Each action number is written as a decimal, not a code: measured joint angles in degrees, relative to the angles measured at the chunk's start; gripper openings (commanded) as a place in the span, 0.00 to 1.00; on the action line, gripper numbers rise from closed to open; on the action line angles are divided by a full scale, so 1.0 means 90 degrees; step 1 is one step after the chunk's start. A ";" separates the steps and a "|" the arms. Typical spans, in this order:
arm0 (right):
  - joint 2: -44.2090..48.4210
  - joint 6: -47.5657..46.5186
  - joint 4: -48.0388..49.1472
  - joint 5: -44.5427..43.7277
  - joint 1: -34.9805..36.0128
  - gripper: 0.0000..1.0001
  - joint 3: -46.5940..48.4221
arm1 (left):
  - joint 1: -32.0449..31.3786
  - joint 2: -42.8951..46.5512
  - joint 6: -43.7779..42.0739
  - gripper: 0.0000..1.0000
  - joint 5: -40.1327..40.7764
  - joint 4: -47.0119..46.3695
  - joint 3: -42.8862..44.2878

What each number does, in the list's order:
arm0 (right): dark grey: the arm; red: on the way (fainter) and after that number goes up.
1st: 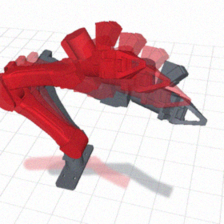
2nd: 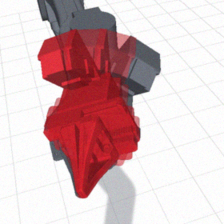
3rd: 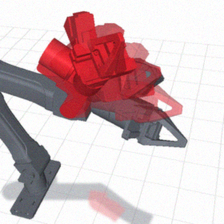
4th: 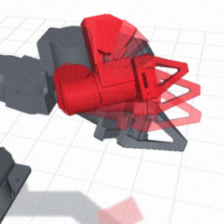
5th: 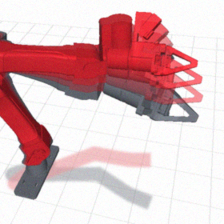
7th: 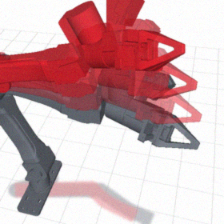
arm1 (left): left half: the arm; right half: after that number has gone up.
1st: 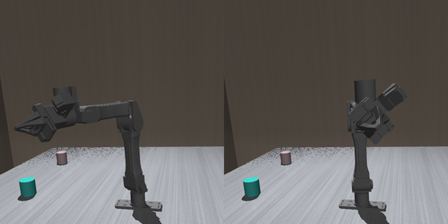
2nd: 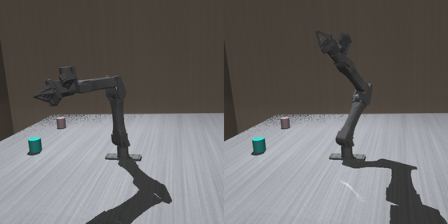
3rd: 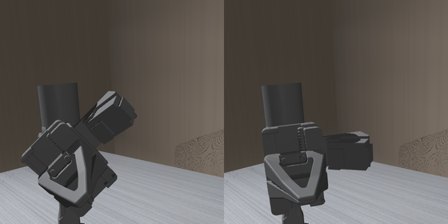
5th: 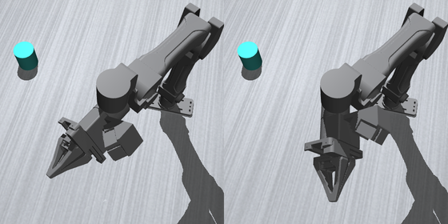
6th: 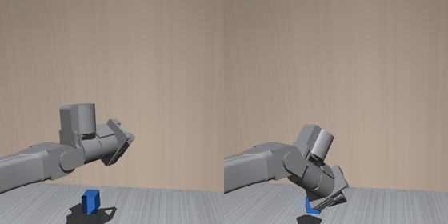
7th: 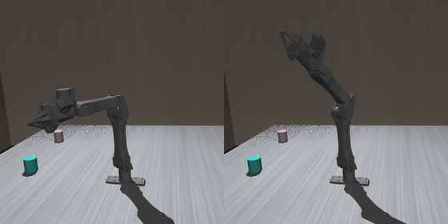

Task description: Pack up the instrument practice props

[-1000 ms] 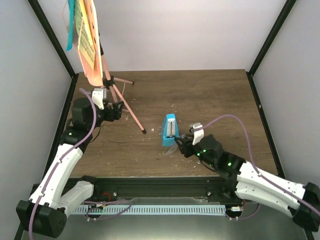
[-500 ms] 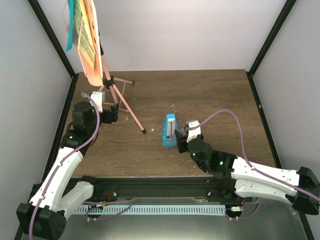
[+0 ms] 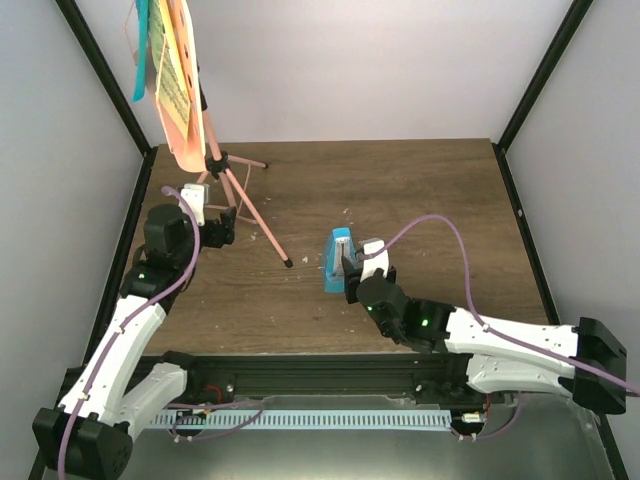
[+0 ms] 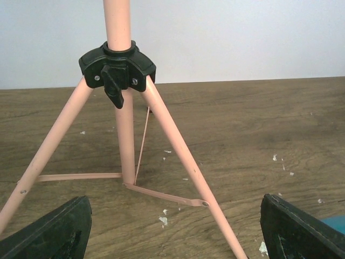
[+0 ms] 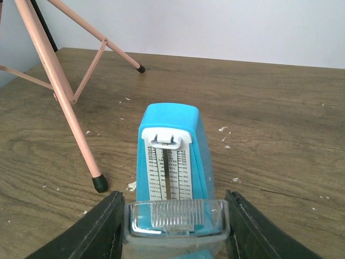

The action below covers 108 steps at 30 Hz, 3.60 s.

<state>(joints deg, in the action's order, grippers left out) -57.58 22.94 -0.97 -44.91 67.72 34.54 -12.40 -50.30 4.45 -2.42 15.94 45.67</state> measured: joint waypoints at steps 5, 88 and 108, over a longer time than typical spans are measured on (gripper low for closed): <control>-0.0243 0.0019 0.0068 -0.0063 0.0024 0.41 0.0068 | 0.0000 0.0007 -0.0015 0.87 0.0029 0.0000 -0.0007; -0.1625 0.0464 0.0687 -0.1161 0.0199 0.49 0.0369 | 0.0000 0.0032 -0.0022 0.87 0.0027 0.0000 -0.0019; -0.1972 0.0454 0.0998 -0.1083 -0.0041 0.50 0.0498 | 0.0000 0.0032 -0.0022 0.87 0.0027 0.0000 -0.0053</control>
<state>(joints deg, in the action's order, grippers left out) -75.33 27.03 8.01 -54.65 67.35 39.03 -12.40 -50.02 4.25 -2.17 15.94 45.19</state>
